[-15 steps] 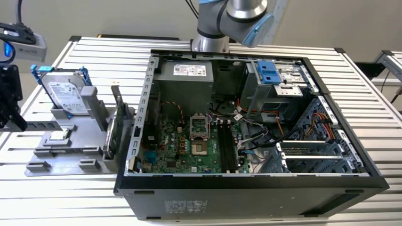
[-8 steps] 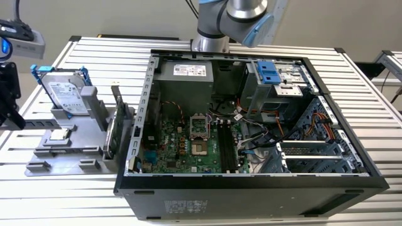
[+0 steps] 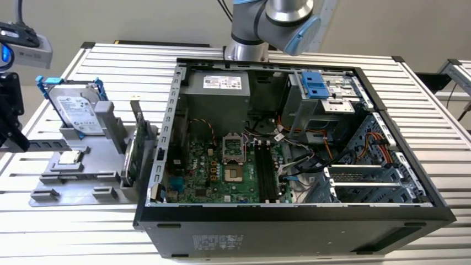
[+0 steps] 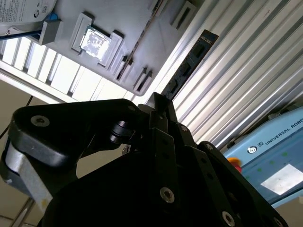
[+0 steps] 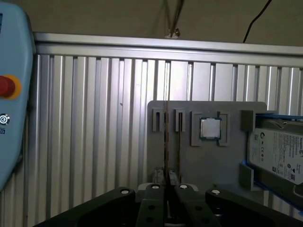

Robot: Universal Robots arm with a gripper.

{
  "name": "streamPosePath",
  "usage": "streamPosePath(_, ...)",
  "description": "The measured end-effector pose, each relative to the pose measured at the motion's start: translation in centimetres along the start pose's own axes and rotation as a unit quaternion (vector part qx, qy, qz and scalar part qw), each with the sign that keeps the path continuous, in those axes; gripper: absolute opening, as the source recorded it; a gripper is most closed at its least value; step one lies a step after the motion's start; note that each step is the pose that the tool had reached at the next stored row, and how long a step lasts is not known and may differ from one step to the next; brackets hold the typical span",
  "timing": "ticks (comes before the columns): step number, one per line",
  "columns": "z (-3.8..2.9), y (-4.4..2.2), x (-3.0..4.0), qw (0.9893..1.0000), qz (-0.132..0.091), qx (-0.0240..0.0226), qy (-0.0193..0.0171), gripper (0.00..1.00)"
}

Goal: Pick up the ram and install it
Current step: 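Pick up the ram and move it above insertion slot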

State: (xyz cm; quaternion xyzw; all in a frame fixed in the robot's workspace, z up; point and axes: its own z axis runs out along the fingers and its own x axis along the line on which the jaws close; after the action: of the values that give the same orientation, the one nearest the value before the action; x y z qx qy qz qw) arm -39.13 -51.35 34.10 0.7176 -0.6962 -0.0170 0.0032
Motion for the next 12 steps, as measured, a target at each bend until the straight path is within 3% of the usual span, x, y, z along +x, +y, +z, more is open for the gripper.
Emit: streamPosePath(12, -0.65, 0.02, -0.01, 1.0, 0.0, 0.0001, 0.0, 0.0)
